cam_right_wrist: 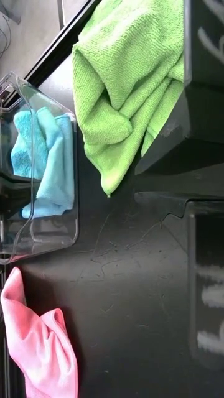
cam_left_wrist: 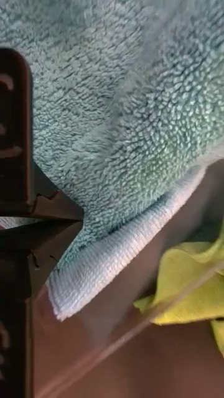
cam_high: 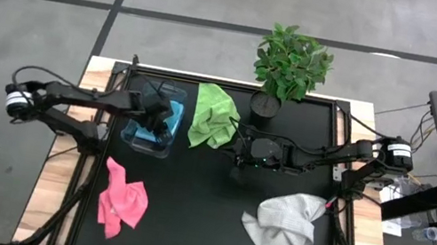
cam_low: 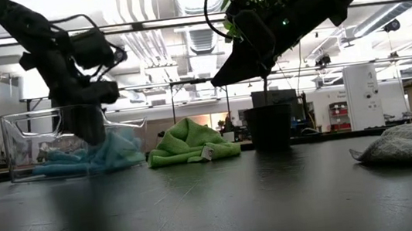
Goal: Fold microfiber towels
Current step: Put the folded blue microfiber towel into the bin
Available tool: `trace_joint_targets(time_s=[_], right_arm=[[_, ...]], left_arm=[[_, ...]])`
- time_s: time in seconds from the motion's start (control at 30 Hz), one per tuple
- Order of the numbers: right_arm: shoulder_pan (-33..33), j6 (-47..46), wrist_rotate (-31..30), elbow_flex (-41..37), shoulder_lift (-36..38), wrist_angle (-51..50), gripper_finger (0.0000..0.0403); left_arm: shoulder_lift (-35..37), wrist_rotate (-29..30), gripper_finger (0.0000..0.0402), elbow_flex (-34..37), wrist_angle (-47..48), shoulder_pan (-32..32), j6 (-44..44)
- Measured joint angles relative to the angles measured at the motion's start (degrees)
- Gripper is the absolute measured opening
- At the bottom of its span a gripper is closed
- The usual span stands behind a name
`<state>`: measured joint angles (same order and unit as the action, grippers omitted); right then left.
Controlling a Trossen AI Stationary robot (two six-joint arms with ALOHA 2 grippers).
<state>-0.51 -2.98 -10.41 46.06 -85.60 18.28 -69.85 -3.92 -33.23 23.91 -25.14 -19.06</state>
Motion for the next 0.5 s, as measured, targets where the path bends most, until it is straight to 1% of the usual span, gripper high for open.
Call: trace_joint_targets(time_s=[0.13,0.23,0.5], right_arm=[[0.00,0.00,0.00,0.00,0.00,0.01,0.0044],[0.00,0.00,0.00,0.00,0.00,0.02,0.0044],[0.00,0.00,0.00,0.00,0.00,0.00,0.0044]], left_arm=[[-1.62,0.06,0.0000,0.00,-0.93,0.04,-0.03],[-1.54,0.06,0.0000,-0.62,-0.27,0.04,-0.03],[3.25,0.01,0.0000,-3.69,1.52,0.04,3.05]])
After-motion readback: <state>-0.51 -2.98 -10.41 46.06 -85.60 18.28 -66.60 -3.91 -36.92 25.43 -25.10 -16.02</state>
